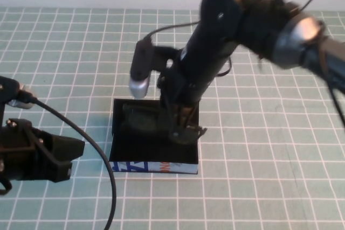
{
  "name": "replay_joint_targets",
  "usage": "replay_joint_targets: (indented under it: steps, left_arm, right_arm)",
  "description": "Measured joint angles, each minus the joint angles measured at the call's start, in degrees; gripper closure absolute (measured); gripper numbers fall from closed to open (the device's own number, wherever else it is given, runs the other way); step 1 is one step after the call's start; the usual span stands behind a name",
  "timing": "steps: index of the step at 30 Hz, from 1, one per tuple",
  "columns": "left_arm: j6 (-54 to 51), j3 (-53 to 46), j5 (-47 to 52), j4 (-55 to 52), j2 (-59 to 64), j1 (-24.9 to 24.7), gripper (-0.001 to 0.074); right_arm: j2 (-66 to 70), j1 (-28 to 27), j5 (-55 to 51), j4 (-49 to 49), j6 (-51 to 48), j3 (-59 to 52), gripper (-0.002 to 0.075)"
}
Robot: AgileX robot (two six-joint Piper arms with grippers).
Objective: Return glasses to glasses case
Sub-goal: Place the glasses in the glasses case
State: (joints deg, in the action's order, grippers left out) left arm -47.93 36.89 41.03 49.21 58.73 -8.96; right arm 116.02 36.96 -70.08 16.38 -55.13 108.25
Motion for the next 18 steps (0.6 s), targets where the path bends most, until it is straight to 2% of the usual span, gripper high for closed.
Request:
replay_joint_targets:
  steps: [14, 18]
  left_arm:
    - [0.1, 0.0, 0.0, -1.7, 0.0, 0.0, 0.0733]
    - [0.1, 0.0, 0.0, -1.7, 0.0, 0.0, 0.0733]
  right_arm:
    - [7.7, 1.1, 0.8, 0.0, 0.0, 1.2, 0.0722]
    - [7.7, 1.1, 0.9, -0.1, 0.0, 1.3, 0.0683]
